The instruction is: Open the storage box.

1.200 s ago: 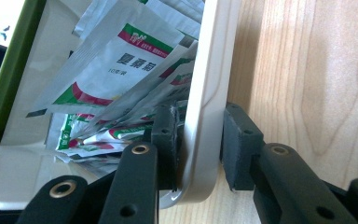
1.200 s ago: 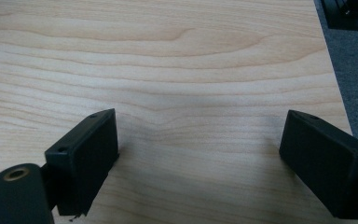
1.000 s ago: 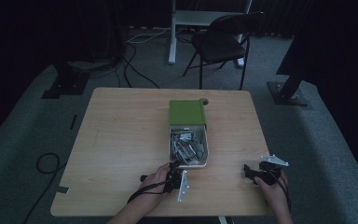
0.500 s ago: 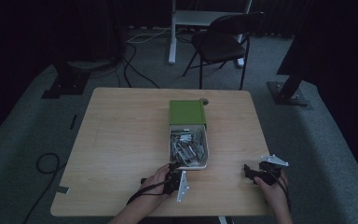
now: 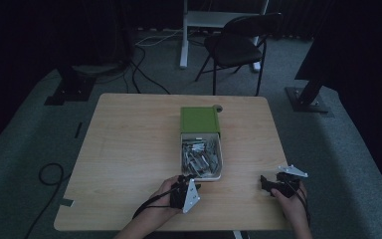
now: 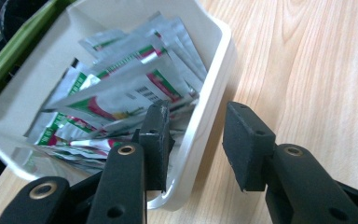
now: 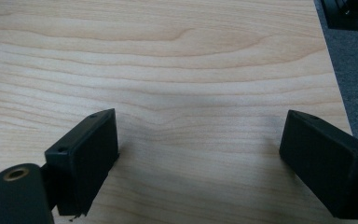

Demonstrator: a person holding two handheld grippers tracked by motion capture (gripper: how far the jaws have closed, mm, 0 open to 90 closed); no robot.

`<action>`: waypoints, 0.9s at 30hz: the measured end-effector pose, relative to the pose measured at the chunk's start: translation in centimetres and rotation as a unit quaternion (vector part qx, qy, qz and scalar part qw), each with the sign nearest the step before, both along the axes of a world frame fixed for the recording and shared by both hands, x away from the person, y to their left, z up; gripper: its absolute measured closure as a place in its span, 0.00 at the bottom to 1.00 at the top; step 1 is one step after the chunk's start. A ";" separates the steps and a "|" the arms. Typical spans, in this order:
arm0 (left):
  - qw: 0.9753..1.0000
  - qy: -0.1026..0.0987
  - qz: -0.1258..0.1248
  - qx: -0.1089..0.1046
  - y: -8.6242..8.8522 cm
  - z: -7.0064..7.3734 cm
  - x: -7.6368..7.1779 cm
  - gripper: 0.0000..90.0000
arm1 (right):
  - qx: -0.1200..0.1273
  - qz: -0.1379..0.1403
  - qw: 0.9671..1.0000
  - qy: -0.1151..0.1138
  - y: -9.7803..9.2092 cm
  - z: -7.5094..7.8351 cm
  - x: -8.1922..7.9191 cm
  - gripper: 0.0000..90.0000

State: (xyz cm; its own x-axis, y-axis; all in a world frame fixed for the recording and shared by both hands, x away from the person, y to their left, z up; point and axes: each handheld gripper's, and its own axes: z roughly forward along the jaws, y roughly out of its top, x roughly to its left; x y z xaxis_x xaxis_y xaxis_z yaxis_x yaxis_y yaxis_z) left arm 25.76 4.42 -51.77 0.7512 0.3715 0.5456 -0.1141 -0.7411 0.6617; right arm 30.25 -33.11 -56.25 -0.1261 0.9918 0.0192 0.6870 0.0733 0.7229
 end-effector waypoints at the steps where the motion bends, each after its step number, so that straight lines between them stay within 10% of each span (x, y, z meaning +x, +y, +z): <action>1: 1.000 0.007 -0.003 -0.011 0.1 0.3 -0.2 0.69 | 0.000 0.000 1.000 0.000 0.0 0.0 0.0 0.12; 27: 0.990 0.089 0.023 -0.110 5.1 0.6 -0.6 0.69 | 0.000 0.000 1.000 0.000 0.0 0.0 0.0 0.12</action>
